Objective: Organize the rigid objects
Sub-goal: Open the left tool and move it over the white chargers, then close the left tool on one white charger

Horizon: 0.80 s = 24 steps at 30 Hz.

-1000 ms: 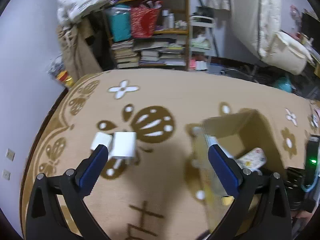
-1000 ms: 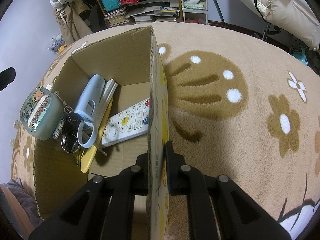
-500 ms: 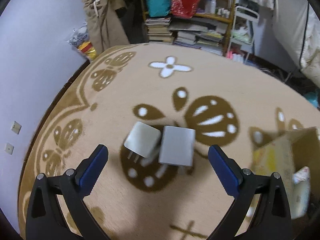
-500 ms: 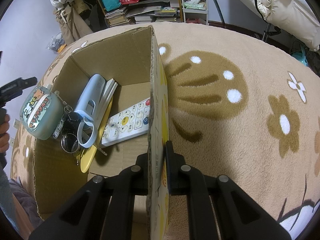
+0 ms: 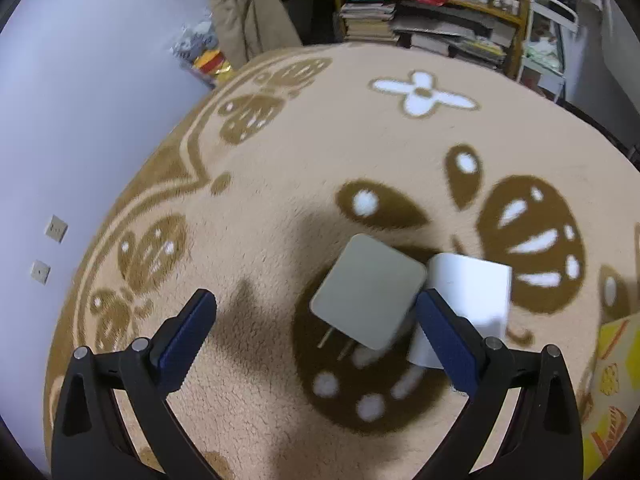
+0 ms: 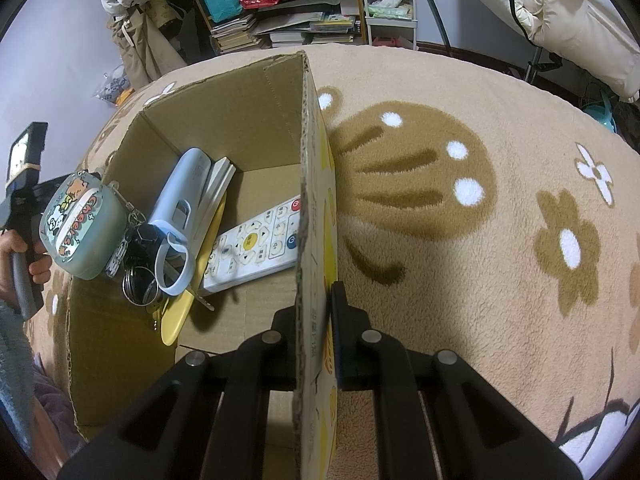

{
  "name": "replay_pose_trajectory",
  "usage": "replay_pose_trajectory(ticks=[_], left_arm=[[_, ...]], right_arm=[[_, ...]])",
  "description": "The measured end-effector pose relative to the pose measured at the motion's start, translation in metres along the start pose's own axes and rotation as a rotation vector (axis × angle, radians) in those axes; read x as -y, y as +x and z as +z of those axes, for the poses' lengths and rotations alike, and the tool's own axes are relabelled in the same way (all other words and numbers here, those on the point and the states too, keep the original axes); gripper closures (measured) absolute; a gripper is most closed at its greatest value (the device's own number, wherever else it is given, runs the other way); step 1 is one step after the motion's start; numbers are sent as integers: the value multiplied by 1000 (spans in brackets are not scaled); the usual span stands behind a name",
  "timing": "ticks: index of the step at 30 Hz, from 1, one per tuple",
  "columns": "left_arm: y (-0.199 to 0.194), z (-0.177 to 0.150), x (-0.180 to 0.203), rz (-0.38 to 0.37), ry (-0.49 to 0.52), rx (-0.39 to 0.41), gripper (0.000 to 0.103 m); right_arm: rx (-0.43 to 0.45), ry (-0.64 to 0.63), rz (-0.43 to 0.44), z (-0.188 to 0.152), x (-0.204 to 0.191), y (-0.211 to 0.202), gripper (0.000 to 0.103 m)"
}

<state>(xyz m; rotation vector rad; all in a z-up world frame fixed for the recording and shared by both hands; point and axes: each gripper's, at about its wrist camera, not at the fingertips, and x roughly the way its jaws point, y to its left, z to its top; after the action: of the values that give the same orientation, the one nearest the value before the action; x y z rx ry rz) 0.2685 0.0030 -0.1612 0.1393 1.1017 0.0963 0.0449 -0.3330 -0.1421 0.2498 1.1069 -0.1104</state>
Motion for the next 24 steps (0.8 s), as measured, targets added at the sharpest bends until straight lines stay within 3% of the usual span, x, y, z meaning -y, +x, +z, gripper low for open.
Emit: replay_pose_trajectory(ticks=[2, 6, 10, 13, 16, 18, 24], left_arm=[[6, 0, -3, -30, -17, -10, 4], [15, 1, -2, -6, -8, -4, 3], [23, 1, -11, 0, -60, -11, 2], [27, -3, -10, -2, -47, 3, 7], [21, -4, -4, -17, -40, 36, 35], [18, -4, 4, -28, -8, 41, 58], [10, -8, 13, 3, 22, 50, 59]], right_arm=[[0, 1, 0, 0, 0, 0, 92], [0, 1, 1, 0, 0, 0, 92], [0, 1, 0, 0, 0, 0, 92], [0, 1, 0, 0, 0, 0, 92], [0, 2, 1, 0, 0, 0, 92], [0, 2, 2, 0, 0, 0, 92], [0, 3, 2, 0, 0, 0, 92]])
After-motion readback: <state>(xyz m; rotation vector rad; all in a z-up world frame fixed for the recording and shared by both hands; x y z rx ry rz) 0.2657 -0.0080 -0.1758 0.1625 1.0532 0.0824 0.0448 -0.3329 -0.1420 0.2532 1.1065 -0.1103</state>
